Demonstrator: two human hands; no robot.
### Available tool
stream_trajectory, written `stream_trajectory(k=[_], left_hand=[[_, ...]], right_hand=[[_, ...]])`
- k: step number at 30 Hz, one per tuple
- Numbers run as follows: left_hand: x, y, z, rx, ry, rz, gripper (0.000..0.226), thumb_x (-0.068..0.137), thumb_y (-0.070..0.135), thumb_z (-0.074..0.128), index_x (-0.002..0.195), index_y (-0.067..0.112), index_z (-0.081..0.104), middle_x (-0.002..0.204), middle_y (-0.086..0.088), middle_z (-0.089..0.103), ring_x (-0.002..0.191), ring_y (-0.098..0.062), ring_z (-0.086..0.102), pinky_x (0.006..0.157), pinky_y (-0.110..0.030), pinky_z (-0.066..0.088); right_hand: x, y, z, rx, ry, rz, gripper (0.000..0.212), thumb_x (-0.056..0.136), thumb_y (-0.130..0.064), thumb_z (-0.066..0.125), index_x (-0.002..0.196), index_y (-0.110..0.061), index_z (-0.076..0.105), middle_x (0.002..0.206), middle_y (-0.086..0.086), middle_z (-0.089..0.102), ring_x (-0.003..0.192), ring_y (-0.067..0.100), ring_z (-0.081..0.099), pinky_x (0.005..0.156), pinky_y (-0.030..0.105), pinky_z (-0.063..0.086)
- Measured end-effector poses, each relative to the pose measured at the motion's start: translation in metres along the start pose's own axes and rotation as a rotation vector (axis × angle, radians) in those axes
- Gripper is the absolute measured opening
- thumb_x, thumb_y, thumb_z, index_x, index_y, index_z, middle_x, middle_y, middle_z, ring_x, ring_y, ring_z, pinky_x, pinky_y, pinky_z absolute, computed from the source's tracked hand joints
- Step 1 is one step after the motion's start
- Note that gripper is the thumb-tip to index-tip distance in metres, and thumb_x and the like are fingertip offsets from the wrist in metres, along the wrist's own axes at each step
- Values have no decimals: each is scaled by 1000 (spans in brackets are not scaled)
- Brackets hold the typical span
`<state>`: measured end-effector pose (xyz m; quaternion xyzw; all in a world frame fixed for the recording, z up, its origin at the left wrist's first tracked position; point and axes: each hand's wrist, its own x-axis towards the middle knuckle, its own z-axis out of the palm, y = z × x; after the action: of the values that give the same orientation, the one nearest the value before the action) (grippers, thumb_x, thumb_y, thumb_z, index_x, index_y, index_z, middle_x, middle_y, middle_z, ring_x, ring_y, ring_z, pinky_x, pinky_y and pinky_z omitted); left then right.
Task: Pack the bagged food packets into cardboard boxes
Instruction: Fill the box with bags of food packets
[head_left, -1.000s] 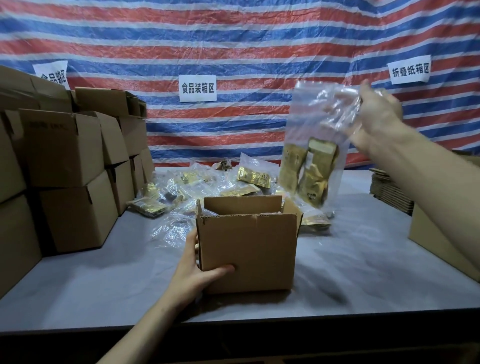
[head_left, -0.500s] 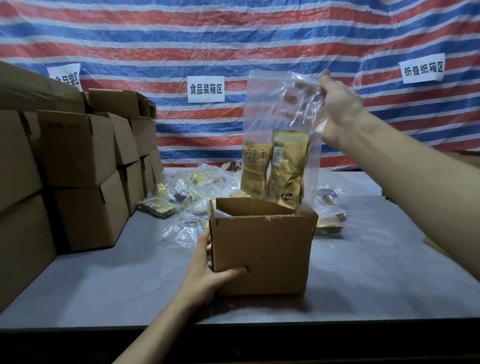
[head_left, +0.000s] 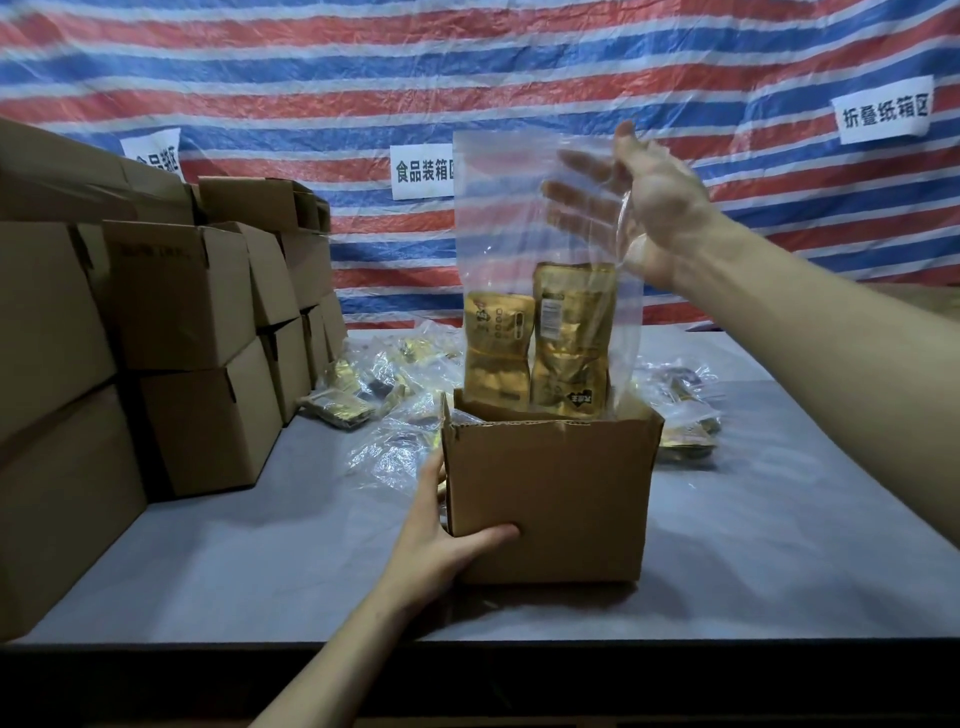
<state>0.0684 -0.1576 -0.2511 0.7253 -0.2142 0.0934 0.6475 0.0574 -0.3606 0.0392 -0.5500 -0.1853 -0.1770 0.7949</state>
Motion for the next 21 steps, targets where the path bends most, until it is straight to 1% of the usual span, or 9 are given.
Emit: stream_trajectory(k=[4,8,11,13,15,16,18,20,21], left_hand=[[0,2,0,11,1,5,99,54,43,92,140,37,41,121,20,68,113,-1,65,87,-15,52],[-1,2,0,2,1,-14,105,54,44,93,144,37,39,121,19,69,112,-4,66,87,-19,55],[-1,3,0,-2,-1,-24,108,56,45,93,148,37,37,122,19,69,115,-5,65,90,-22,56],[-2,3,0,3,-6,-26,109,56,45,93,148,37,36,124,19,68,116,-5,64,93,-23,55],[-2,2,0,-2,-3,-31,108,56,43,93,148,36,37,123,18,68,116,-5,64,90,-20,54],[-2,2,0,-7,-1,-37,107,56,43,93,147,35,38,122,17,69,116,-7,65,90,-22,55],[-2,2,0,-12,1,-38,107,55,44,93,147,35,38,122,15,70,116,-9,65,95,-28,56],[-1,2,0,-17,0,-37,107,56,44,93,147,35,39,123,14,70,117,-11,66,97,-33,56],[-1,2,0,-27,-2,-41,106,57,43,94,148,35,39,124,13,70,118,-12,66,99,-36,56]], right_hand=[[0,14,-2,-103,7,5,15,108,-28,42,104,-13,41,99,12,78,82,36,76,62,41,61],[3,29,-4,-235,-9,-53,19,107,-29,44,99,-12,41,98,11,78,77,37,75,62,44,62],[7,38,-8,-165,26,-141,20,106,-31,47,98,-13,42,98,13,78,67,34,74,59,38,60],[8,44,-12,-93,53,-172,20,106,-31,47,99,-13,43,100,14,77,67,33,73,61,38,59],[6,52,-17,-112,36,-94,21,106,-32,46,96,-13,44,99,12,78,72,33,74,67,42,60],[3,57,-21,-208,1,-19,23,107,-33,45,95,-13,46,98,10,78,75,32,75,70,43,59],[-9,69,-31,-542,-143,125,26,106,-34,45,93,-12,50,95,7,79,80,29,76,72,42,59],[-21,82,-43,-805,-262,174,27,104,-34,48,92,-10,54,91,5,79,80,28,76,69,38,62],[-26,86,-48,-855,-261,169,27,103,-35,50,91,-11,55,89,4,79,79,28,76,67,35,63]])
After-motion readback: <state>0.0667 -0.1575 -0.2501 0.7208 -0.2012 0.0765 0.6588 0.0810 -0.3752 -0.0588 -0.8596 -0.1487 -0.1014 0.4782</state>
